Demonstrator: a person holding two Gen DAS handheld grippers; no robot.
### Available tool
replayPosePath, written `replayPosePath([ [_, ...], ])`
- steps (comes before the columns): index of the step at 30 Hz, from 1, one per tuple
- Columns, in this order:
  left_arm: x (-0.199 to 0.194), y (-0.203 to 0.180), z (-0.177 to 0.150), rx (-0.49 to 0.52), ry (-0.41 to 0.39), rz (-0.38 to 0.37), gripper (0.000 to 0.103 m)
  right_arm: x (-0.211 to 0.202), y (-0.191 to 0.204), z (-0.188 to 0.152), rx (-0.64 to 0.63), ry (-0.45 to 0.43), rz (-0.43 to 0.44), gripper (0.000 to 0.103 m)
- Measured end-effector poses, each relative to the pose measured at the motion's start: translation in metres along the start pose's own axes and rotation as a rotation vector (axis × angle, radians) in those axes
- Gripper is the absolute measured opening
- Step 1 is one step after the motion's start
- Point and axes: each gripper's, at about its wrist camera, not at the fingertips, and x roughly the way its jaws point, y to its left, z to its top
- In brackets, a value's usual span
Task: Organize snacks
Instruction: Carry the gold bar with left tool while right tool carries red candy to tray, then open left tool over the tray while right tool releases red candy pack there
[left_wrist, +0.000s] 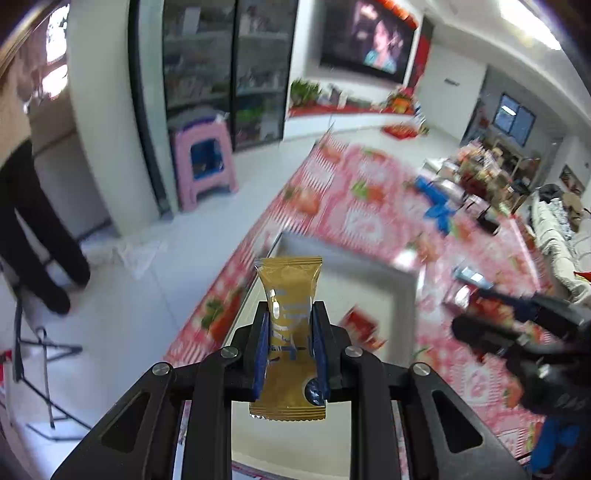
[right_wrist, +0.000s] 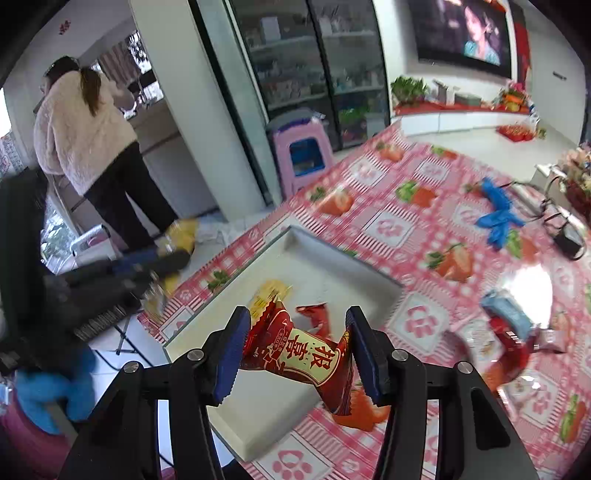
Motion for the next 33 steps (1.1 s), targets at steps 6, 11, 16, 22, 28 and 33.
replayPosePath([
  [6, 0.048, 0.01, -0.031, -0.02, 0.109, 0.013, 0.024, 0.056, 0.008, 0.0, 0.005, 0.098, 0.018, 0.055],
  [11, 0.07, 0.012, -0.049, -0.009, 0.162, 0.008, 0.024, 0.091, 0.013, -0.008, 0.003, 0.173, 0.023, 0.055],
  [16, 0.078, 0.013, -0.06, -0.003, 0.183, 0.028, 0.052, 0.11, 0.015, -0.015, -0.002, 0.231, 0.034, 0.059],
  [22, 0.067, 0.012, -0.06, 0.0, 0.157, 0.04, 0.081, 0.109, 0.009, -0.021, 0.029, 0.25, 0.014, 0.103],
  [28, 0.06, 0.002, -0.056, 0.008, 0.172, 0.034, 0.081, 0.09, -0.01, -0.025, 0.067, 0.212, -0.019, 0.103],
  [33, 0.033, -0.023, -0.039, 0.031, 0.152, -0.027, 0.081, 0.064, -0.041, -0.027, 0.143, 0.181, -0.033, 0.103],
])
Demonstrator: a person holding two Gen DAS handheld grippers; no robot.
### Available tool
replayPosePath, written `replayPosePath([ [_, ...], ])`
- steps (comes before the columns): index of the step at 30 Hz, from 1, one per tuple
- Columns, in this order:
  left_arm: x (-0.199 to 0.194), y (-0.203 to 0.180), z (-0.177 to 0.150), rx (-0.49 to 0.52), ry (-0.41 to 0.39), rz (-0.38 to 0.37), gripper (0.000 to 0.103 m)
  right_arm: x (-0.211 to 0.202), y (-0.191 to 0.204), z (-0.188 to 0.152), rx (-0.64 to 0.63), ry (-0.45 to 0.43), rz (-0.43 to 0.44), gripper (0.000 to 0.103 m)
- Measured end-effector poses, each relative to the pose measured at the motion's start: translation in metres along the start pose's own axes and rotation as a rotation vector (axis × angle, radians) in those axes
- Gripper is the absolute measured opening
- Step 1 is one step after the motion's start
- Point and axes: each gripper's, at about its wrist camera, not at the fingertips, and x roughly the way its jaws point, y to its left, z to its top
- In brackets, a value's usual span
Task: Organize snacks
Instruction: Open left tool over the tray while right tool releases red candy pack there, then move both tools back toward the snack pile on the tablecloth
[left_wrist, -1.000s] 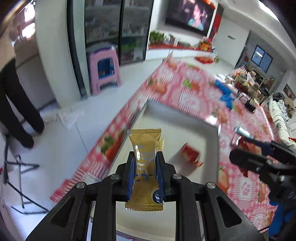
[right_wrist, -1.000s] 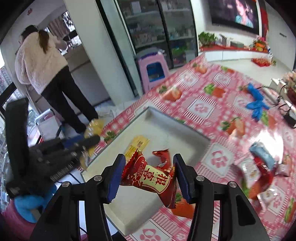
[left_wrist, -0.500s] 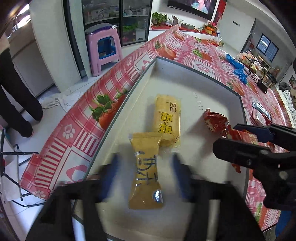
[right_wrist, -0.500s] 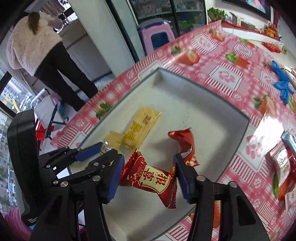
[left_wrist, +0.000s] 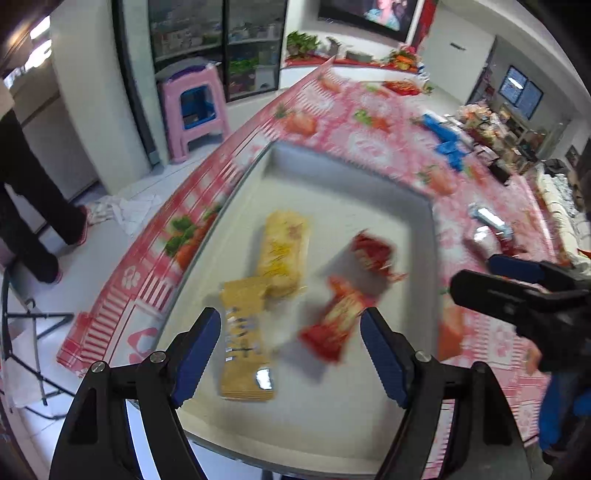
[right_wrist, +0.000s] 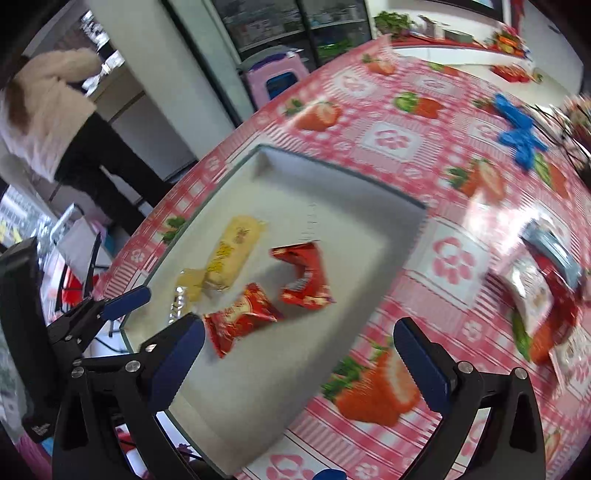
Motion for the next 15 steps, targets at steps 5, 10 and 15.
replayPosePath([
  [5, -0.045, -0.044, 0.022, 0.08, -0.087, -0.048, 0.081, -0.038, -0.039, 0.001, 0.087, -0.076, -0.011, 0.103],
  [10, -0.074, -0.098, 0.035, 0.175, -0.116, -0.088, 0.082, -0.074, -0.073, -0.005, 0.15, -0.142, -0.016, 0.103],
  [15, -0.116, -0.142, 0.055, 0.25, -0.2, -0.119, 0.082, -0.113, -0.103, -0.014, 0.187, -0.204, -0.037, 0.103],
])
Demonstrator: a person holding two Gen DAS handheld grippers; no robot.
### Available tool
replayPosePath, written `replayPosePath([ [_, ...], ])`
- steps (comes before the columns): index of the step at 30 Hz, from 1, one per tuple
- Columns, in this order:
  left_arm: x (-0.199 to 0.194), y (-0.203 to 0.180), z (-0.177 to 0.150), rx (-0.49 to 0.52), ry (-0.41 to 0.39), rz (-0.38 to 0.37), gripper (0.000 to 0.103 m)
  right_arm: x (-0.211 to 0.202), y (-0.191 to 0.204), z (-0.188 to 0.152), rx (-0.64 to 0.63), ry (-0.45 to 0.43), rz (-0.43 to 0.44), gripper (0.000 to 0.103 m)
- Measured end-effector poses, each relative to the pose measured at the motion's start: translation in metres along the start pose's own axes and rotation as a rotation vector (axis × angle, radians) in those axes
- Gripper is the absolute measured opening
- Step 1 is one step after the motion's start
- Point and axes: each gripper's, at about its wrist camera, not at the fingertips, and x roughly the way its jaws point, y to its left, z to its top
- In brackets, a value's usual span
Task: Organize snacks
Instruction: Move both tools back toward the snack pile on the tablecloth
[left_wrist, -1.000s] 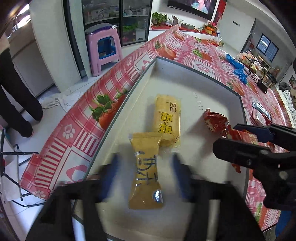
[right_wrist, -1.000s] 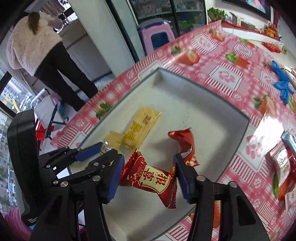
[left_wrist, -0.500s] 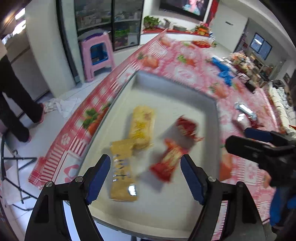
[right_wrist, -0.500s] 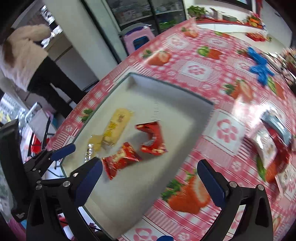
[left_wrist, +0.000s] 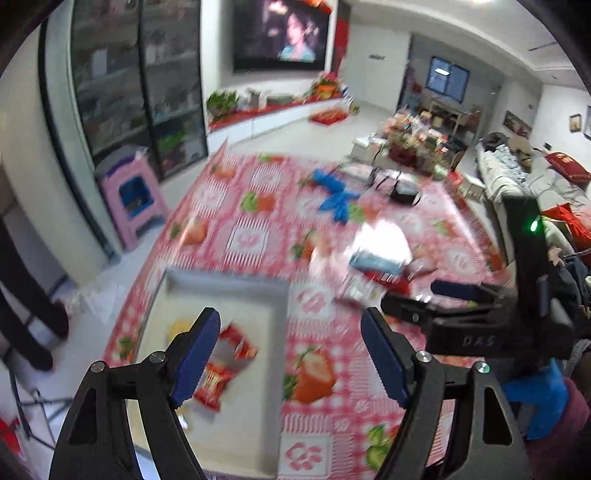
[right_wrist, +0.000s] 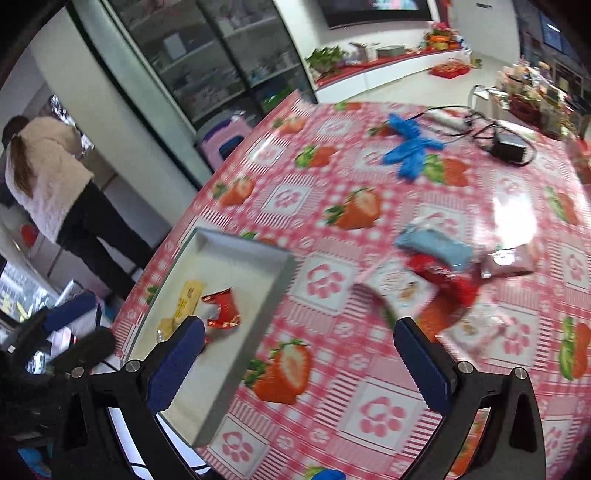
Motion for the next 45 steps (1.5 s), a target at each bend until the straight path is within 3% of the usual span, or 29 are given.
replayPosePath([
  [8, -0.042, -0.039, 0.081, 0.07, -0.139, -0.012, 0.084, -0.076, -0.049, 0.026, 0.061, -0.149, -0.065, 0.103],
  [12, -0.022, -0.058, 0.104, 0.121, -0.132, -0.016, 0.092, -0.086, -0.068, 0.038, 0.077, -0.18, -0.124, 0.103],
  [15, 0.034, -0.067, 0.084, 0.11, -0.014, -0.001, 0.092, -0.065, -0.088, 0.031, 0.103, -0.126, -0.194, 0.103],
  [20, 0.155, -0.06, 0.025, 0.019, 0.261, 0.041, 0.092, 0.001, -0.134, 0.001, 0.226, 0.049, -0.251, 0.103],
  [23, 0.195, -0.057, 0.003, -0.018, 0.329, 0.074, 0.092, 0.03, -0.15, -0.013, 0.27, 0.099, -0.281, 0.103],
  [30, 0.241, -0.07, -0.005, -0.027, 0.314, 0.108, 0.092, 0.08, -0.161, -0.024, 0.28, 0.138, -0.361, 0.103],
  [38, 0.279, -0.081, -0.006, -0.018, 0.305, 0.051, 0.093, 0.085, -0.151, -0.04, 0.12, 0.099, -0.463, 0.103],
  [42, 0.285, -0.085, -0.006, -0.023, 0.291, 0.013, 0.091, 0.086, -0.152, -0.041, 0.11, 0.077, -0.46, 0.103],
  [45, 0.284, -0.088, -0.009, -0.034, 0.298, -0.065, 0.07, 0.085, -0.154, -0.039, 0.121, 0.073, -0.444, 0.103],
])
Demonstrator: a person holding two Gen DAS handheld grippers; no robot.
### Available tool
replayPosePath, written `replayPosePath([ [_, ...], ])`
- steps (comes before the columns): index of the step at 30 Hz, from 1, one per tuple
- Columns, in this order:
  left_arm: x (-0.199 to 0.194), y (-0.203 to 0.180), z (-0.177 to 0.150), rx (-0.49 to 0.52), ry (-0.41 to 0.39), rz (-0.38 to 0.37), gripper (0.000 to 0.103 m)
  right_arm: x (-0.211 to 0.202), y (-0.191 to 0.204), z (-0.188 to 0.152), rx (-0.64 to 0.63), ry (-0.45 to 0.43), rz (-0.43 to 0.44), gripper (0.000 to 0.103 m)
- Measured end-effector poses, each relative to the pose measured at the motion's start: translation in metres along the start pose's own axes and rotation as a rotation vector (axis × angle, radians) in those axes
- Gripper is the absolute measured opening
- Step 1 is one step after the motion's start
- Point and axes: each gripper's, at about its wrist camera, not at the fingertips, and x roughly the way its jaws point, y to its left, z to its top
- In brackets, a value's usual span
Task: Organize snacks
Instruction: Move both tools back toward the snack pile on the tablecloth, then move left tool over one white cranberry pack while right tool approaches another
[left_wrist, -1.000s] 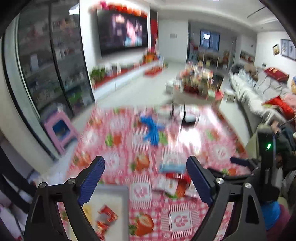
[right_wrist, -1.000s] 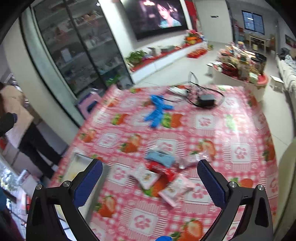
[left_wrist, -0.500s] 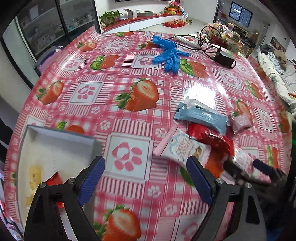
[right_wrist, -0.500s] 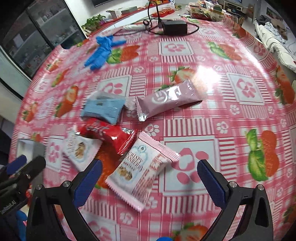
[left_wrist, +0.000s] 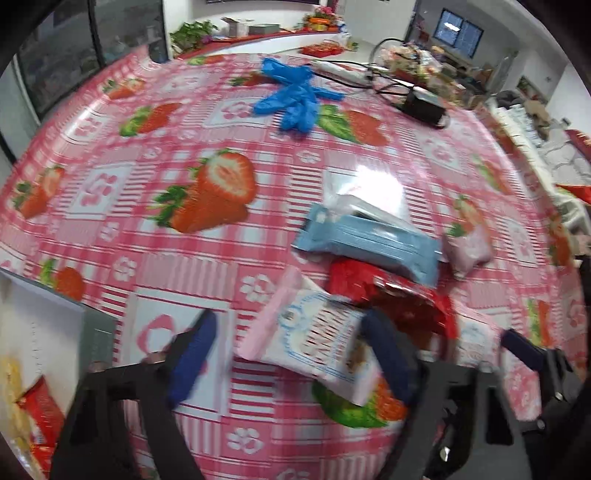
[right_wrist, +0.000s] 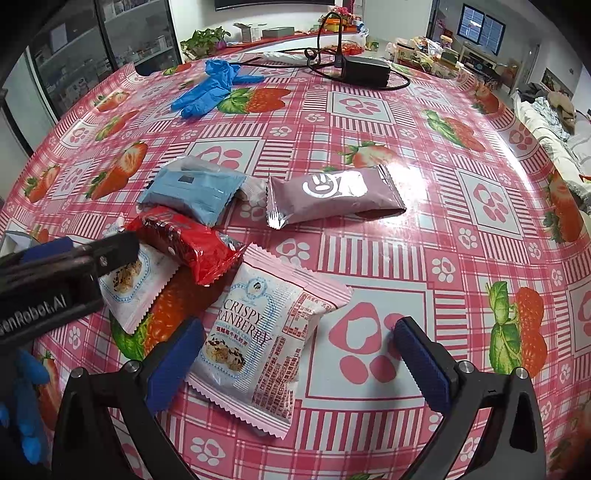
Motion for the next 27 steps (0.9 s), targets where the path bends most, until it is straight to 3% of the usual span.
replayPosePath([
  [2, -0.001, -0.003, -0.003, 0.013, 0.008, -0.025, 0.061, -0.003, -0.003, 0.0, 0.017, -0.009, 0.021, 0.102],
  [3, -0.002, -0.005, -0.005, 0.024, 0.007, -0.018, 0.061, -0.005, -0.005, -0.001, 0.018, -0.016, 0.02, 0.093],
  [6, -0.008, -0.008, -0.021, 0.067, -0.006, -0.007, 0.053, -0.015, -0.008, -0.005, -0.014, -0.042, 0.008, 0.048],
  [10, -0.026, -0.005, -0.06, 0.129, -0.014, -0.008, 0.049, -0.025, -0.018, -0.02, -0.031, -0.041, 0.06, 0.047],
  [14, -0.048, 0.008, -0.099, 0.168, -0.019, -0.012, 0.051, -0.045, -0.026, -0.059, -0.07, -0.026, 0.089, 0.047],
  [18, -0.07, 0.009, -0.114, 0.246, -0.063, 0.032, 0.06, -0.063, -0.031, -0.097, -0.122, -0.023, 0.09, 0.049],
  [20, -0.083, 0.003, -0.114, 0.323, -0.12, 0.054, 0.081, -0.068, -0.037, -0.11, -0.12, -0.023, 0.101, 0.074],
  [21, -0.091, -0.001, -0.113, 0.374, -0.158, 0.064, 0.083, -0.068, -0.041, -0.113, -0.103, -0.024, 0.097, 0.098],
  [23, -0.1, -0.011, -0.114, 0.497, -0.197, 0.078, 0.084, -0.066, -0.051, -0.12, -0.057, -0.03, 0.092, 0.103],
  [27, -0.096, -0.022, -0.119, 0.692, -0.185, 0.12, 0.084, -0.069, -0.049, -0.129, -0.06, -0.077, 0.071, 0.103],
])
